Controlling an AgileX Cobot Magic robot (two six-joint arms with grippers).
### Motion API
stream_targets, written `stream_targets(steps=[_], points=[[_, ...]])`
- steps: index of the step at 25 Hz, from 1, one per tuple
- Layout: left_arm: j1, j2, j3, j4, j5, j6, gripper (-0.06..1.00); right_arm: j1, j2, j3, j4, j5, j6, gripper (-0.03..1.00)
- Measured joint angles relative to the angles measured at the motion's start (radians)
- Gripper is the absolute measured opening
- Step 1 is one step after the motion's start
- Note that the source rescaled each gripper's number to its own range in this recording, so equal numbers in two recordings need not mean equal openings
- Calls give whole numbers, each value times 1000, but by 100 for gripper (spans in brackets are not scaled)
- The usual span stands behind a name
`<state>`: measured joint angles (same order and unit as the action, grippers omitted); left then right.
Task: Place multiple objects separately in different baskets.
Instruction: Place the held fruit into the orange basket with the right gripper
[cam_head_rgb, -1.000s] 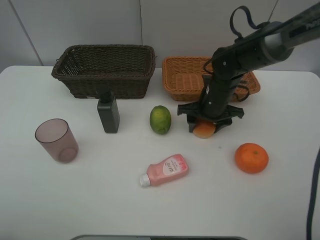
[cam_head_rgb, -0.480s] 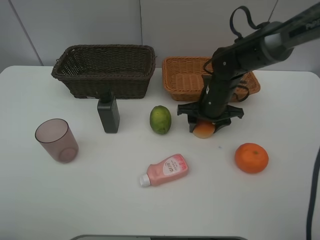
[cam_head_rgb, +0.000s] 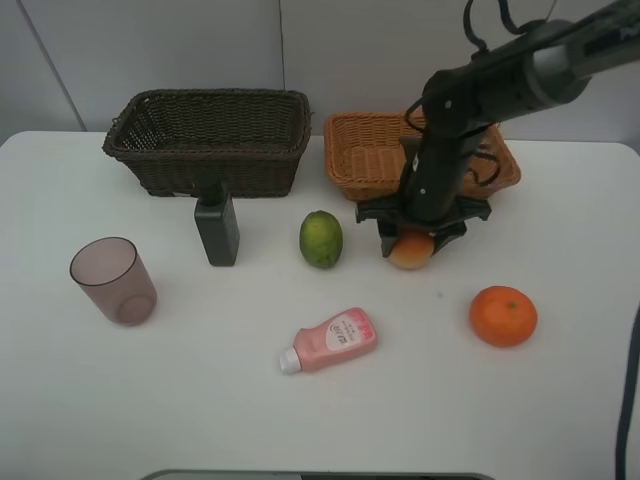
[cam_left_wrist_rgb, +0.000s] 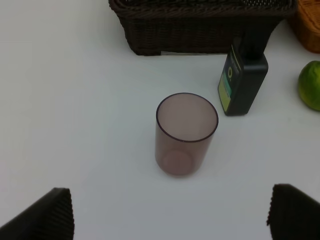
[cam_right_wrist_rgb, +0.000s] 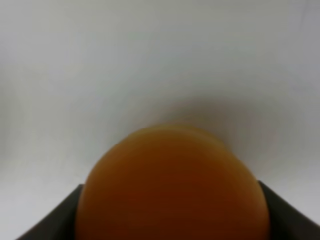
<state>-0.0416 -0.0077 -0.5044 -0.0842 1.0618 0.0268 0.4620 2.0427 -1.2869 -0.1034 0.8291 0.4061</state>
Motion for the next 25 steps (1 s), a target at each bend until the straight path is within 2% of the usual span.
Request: stream_targets(steps=[7, 11, 15, 25], points=[[0, 0, 0, 0, 0, 0, 100, 0, -29, -154, -1, 263, -126, 14], [0, 0, 0, 0, 0, 0, 100, 0, -29, -255, -8, 352, -149, 14], [0, 0, 0, 0, 0, 0, 100, -15, -29, -350, -13, 376, -154, 14], [0, 0, 0, 0, 0, 0, 100, -123, 36, -504, -27, 392, -180, 14]])
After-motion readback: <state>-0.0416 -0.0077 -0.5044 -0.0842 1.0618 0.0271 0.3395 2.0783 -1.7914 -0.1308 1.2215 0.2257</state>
